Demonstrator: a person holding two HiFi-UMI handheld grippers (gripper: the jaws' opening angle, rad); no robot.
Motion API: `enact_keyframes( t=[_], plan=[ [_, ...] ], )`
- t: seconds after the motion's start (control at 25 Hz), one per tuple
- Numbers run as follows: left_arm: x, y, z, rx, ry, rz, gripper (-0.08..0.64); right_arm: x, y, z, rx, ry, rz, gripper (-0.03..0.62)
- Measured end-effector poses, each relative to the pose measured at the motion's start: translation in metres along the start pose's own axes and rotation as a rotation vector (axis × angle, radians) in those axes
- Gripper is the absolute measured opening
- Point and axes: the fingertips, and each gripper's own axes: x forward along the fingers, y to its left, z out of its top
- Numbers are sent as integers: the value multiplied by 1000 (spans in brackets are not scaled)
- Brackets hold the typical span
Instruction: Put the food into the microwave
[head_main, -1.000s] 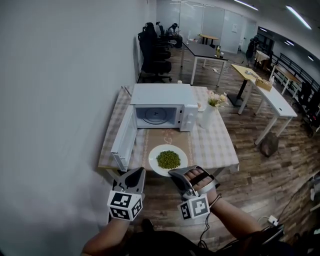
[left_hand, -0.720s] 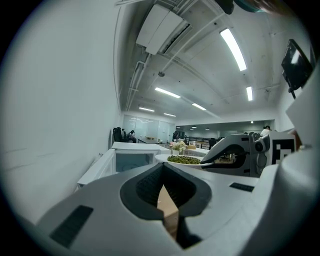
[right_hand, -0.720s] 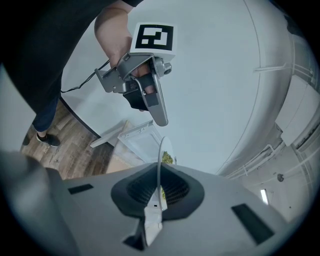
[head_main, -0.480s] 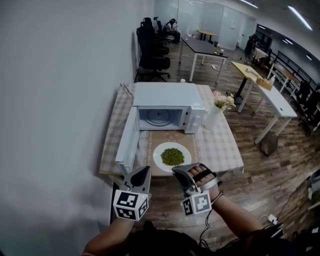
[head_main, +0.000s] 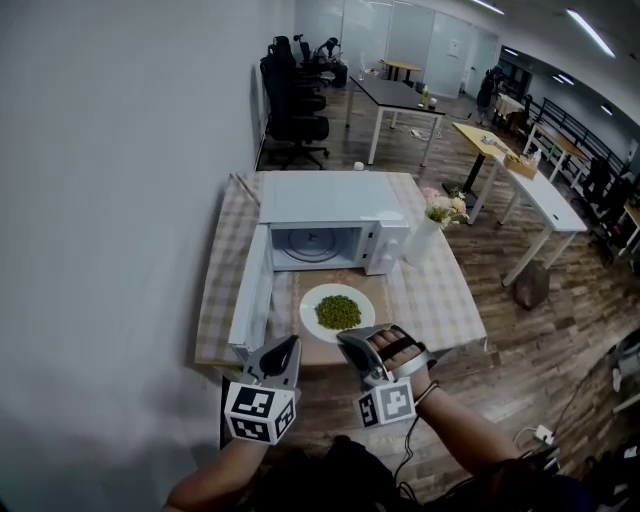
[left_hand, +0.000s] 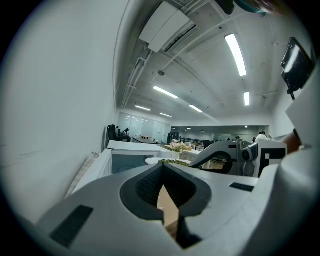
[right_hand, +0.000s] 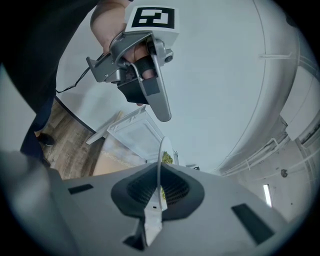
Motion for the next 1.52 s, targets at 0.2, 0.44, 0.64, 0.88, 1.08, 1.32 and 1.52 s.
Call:
enact_keyframes(
  t=[0.2, 0.44, 0.64, 0.88, 1.08, 1.32, 1.52],
  plan=[
    [18, 15, -4, -9, 6, 17, 9, 24, -1, -10, -7, -12, 13, 18],
    [42, 31, 5, -17, -1, 54, 9, 60, -11, -26, -47, -54, 35, 18],
    [66, 50, 8, -12, 2, 95, 9, 86, -20, -46, -62, -71, 55, 18],
    [95, 64, 3, -26, 17, 123, 9, 122, -26, -69, -71, -79, 78, 18],
    [119, 69, -3, -53, 38, 122, 9, 147, -22, -83, -76, -93, 103, 18],
    [149, 73, -15, -69, 82, 133, 9, 176, -18, -104, -51, -104, 122, 18],
    [172, 80, -28, -88, 114, 141, 9, 197, -14, -120, -37, -101, 145, 18]
  ],
)
